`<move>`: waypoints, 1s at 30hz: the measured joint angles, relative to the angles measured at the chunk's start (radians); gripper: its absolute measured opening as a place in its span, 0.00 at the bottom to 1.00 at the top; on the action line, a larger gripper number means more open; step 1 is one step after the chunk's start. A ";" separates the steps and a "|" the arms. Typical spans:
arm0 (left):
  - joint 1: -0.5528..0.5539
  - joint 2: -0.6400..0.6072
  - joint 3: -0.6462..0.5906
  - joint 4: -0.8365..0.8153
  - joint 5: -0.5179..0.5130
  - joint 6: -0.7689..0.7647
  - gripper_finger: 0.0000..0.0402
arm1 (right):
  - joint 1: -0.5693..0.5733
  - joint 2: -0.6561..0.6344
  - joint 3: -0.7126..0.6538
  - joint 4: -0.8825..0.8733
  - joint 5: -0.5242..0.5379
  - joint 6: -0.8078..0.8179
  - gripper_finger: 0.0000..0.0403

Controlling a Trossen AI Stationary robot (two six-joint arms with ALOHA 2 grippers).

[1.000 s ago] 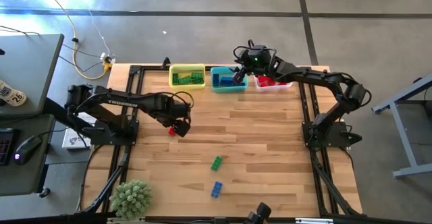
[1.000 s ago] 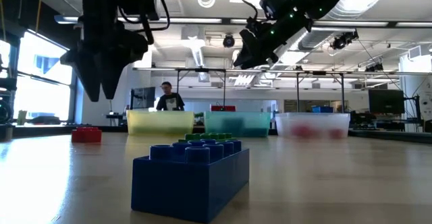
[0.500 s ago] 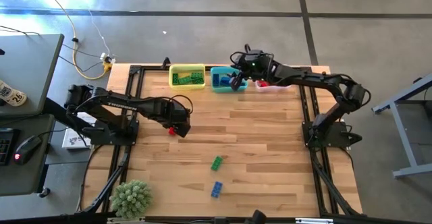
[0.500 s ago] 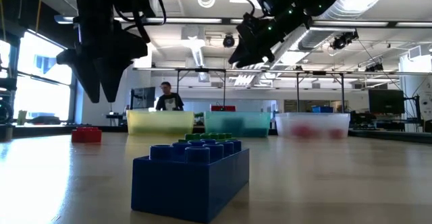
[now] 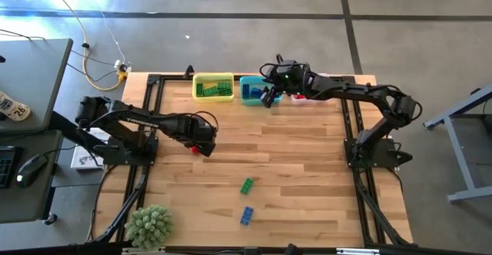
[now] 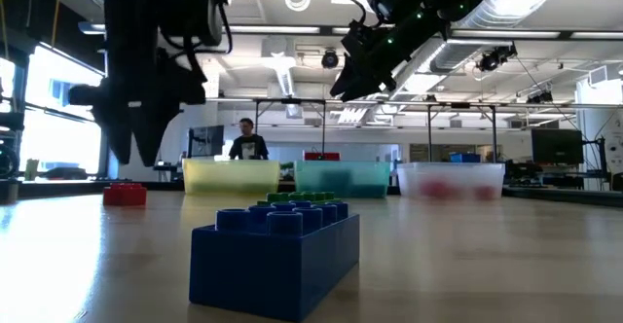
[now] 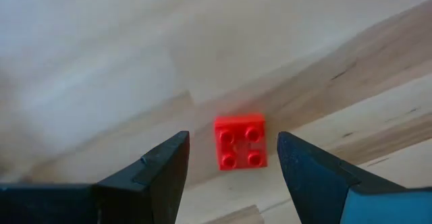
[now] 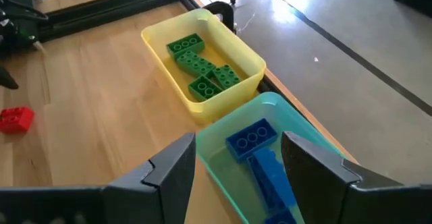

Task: Sort & place blocks by color
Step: Put the red game piece into the white bin

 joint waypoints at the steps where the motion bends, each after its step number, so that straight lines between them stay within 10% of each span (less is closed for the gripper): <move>1: 0.000 0.001 -0.022 0.020 0.025 -0.016 0.53 | 0.001 0.000 0.000 -0.001 0.000 0.000 0.51; 30: -0.013 0.135 -0.079 0.153 0.047 -0.056 0.51 | 0.006 0.000 0.000 -0.034 0.003 -0.008 0.51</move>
